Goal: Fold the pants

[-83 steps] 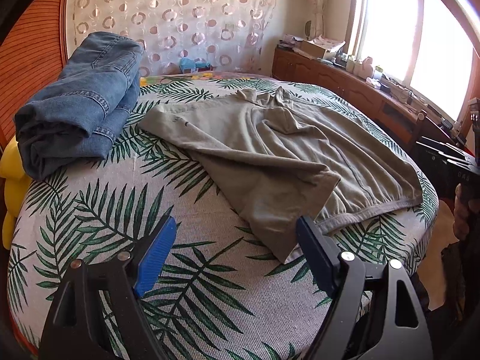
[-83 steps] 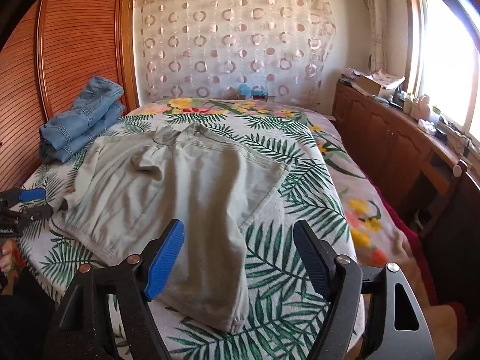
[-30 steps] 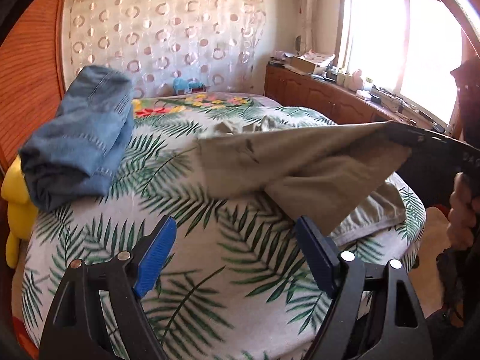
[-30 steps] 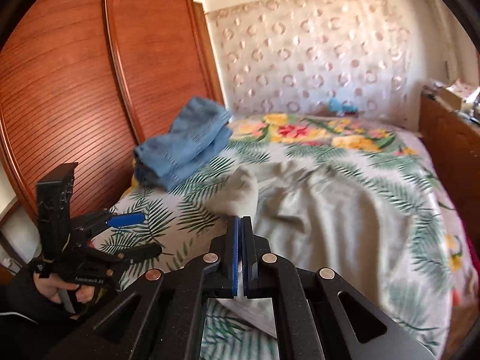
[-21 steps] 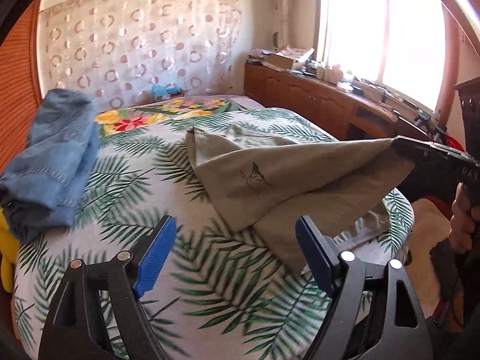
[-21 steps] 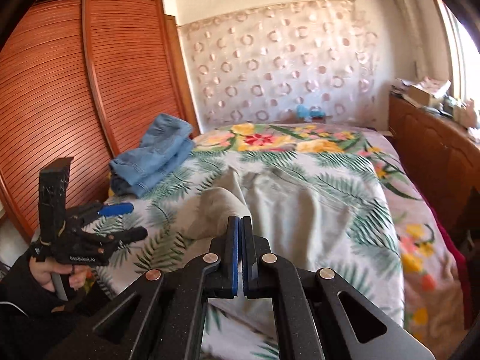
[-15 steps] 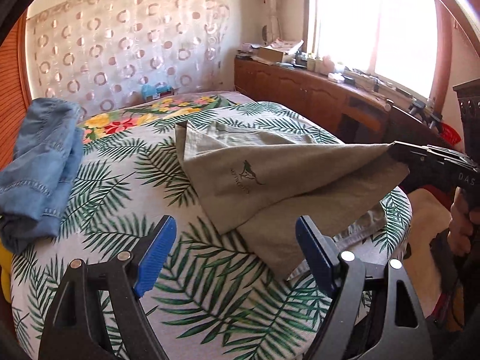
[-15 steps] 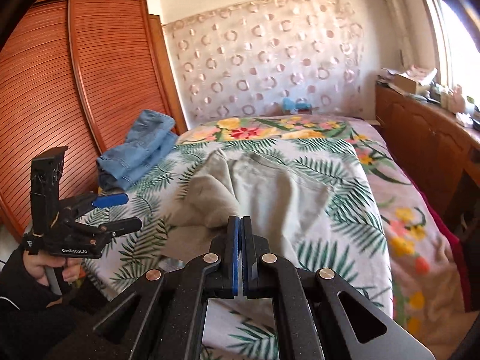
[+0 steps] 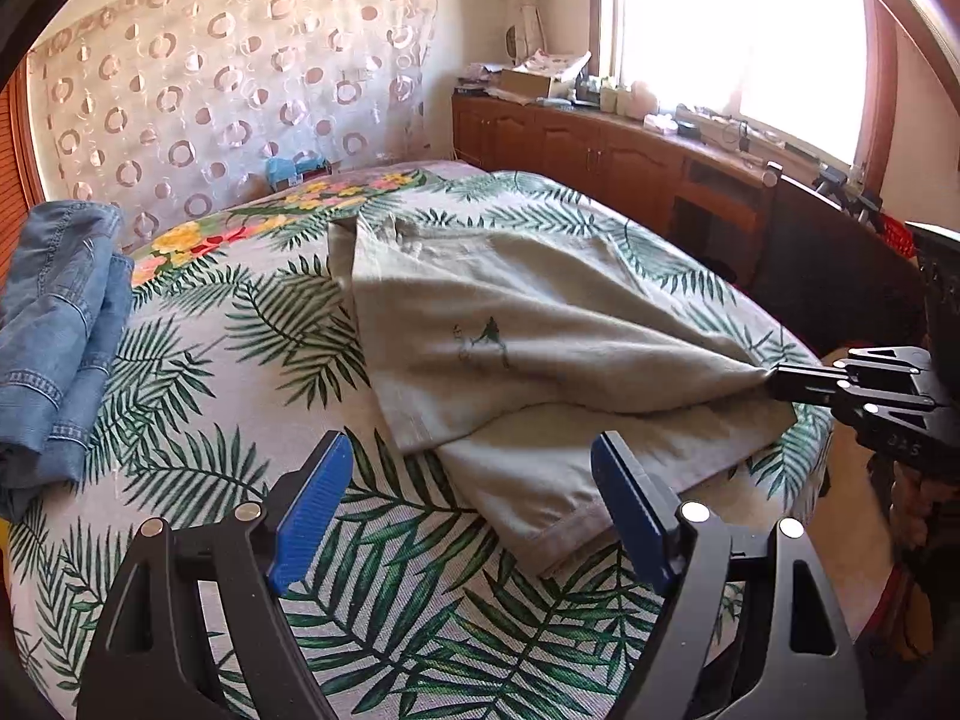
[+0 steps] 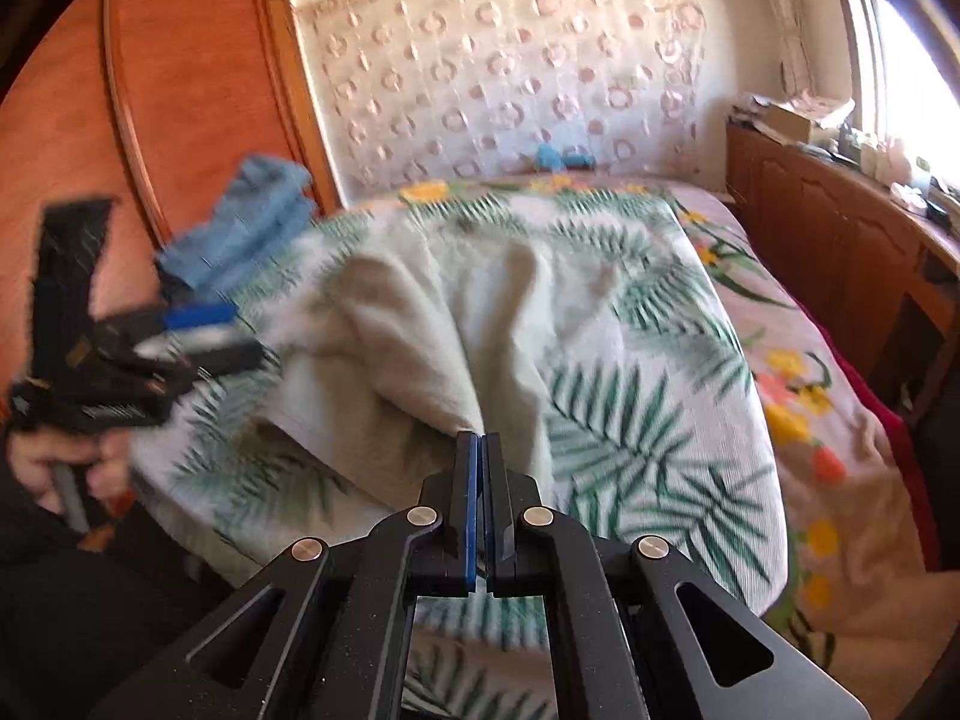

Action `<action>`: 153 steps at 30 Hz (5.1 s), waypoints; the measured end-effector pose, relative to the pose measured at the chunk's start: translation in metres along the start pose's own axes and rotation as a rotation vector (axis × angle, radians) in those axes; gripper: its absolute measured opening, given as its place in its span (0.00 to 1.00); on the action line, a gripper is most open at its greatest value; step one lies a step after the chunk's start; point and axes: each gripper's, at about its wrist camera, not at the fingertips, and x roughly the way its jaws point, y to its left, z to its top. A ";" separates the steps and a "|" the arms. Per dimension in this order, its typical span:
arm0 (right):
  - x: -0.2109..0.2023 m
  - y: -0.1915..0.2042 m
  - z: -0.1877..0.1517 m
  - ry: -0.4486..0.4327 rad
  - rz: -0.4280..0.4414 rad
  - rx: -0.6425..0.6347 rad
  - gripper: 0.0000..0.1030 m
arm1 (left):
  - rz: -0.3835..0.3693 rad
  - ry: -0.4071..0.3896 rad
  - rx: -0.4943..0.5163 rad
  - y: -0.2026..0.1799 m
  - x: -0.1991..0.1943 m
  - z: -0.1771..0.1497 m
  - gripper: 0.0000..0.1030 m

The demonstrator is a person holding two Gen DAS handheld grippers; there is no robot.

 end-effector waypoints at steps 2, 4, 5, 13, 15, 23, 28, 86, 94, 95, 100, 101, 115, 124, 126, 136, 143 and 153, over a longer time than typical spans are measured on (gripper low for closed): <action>0.001 -0.004 0.000 0.010 -0.013 0.013 0.01 | 0.001 0.010 -0.002 0.000 0.003 -0.002 0.80; -0.004 -0.005 0.000 0.006 -0.018 0.020 0.01 | 0.002 0.013 -0.006 0.001 0.005 -0.003 0.80; -0.006 -0.005 0.000 0.004 -0.020 0.021 0.01 | 0.002 0.016 -0.010 0.001 0.006 -0.004 0.80; -0.007 -0.009 -0.005 -0.002 -0.010 0.051 0.01 | 0.020 0.071 -0.001 0.003 0.027 -0.013 0.80; -0.013 -0.011 -0.002 -0.028 -0.012 0.060 0.01 | 0.016 0.081 -0.015 0.005 0.030 -0.016 0.80; 0.007 -0.026 0.044 -0.056 -0.059 0.029 0.48 | 0.003 0.076 -0.040 0.009 0.034 -0.018 0.80; 0.059 -0.039 0.078 0.015 -0.068 0.028 0.48 | -0.002 0.072 -0.040 0.008 0.034 -0.019 0.80; 0.142 0.129 0.071 0.151 0.251 -0.315 0.29 | 0.128 -0.139 -0.184 0.071 -0.041 -0.026 0.80; 0.153 0.140 0.071 0.179 0.221 -0.355 0.29 | 0.127 -0.136 -0.191 0.072 -0.040 -0.028 0.80; 0.153 0.139 0.072 0.179 0.216 -0.353 0.29 | 0.126 -0.134 -0.191 0.072 -0.039 -0.028 0.80; 0.152 0.135 0.074 0.171 0.235 -0.316 0.06 | 0.122 -0.126 -0.181 0.068 -0.038 -0.031 0.80; 0.150 0.133 0.075 0.161 0.245 -0.302 0.05 | 0.120 -0.124 -0.178 0.067 -0.037 -0.032 0.80; 0.108 0.083 0.101 0.021 0.156 -0.209 0.02 | 0.104 -0.113 -0.162 0.058 -0.032 -0.033 0.80; 0.096 0.044 0.115 -0.008 0.026 -0.174 0.02 | 0.103 -0.108 -0.152 0.055 -0.030 -0.031 0.80; 0.095 0.038 0.118 -0.005 -0.002 -0.168 0.02 | 0.103 -0.108 -0.153 0.055 -0.030 -0.031 0.80; 0.118 0.027 0.127 0.036 -0.092 -0.181 0.02 | 0.084 -0.073 -0.130 0.045 -0.018 -0.037 0.80; 0.123 0.021 0.140 0.031 -0.139 -0.201 0.02 | 0.054 -0.042 -0.107 0.036 -0.005 -0.031 0.80; 0.126 0.010 0.149 -0.006 -0.222 -0.196 0.02 | 0.064 -0.038 -0.061 0.032 0.007 -0.016 0.80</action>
